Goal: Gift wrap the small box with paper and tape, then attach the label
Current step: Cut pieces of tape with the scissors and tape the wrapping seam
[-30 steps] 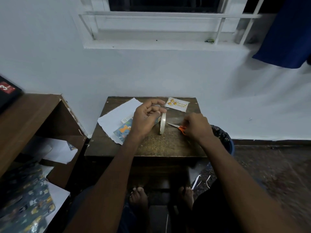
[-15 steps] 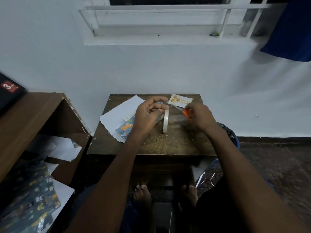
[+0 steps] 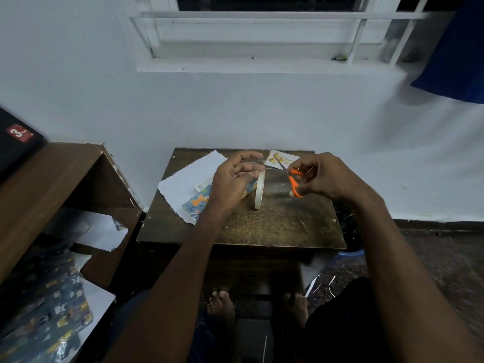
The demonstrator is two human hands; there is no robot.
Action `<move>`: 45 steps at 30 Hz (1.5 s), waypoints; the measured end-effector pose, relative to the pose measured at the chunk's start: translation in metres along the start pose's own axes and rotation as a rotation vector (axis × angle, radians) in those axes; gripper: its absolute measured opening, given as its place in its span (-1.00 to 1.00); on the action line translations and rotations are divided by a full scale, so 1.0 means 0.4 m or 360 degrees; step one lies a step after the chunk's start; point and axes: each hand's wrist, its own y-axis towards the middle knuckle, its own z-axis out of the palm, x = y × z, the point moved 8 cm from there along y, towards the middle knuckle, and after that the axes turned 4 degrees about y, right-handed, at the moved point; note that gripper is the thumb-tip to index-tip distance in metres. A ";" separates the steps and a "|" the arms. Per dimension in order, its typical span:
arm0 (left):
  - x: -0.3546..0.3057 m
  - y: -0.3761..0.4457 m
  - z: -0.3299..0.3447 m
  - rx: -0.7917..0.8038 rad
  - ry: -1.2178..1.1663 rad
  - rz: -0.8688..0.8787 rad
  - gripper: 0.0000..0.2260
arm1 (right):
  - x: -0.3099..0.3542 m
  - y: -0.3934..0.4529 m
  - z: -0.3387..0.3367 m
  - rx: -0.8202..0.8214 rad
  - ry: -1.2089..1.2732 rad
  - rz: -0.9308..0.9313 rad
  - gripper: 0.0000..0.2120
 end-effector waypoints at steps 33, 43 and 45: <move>0.006 0.009 0.012 0.0059 0.0005 0.0079 -0.59 | 0.029 0.042 0.022 -0.0232 -0.0270 -0.0097 -0.65; 0.016 0.007 0.012 0.0067 0.0086 0.0037 -0.58 | 0.060 0.031 0.016 -0.0248 -0.0396 -0.0146 -0.70; 0.020 0.008 0.011 0.0057 0.0081 0.0016 -0.55 | 0.062 0.028 0.016 -0.0238 -0.0383 -0.0149 -0.72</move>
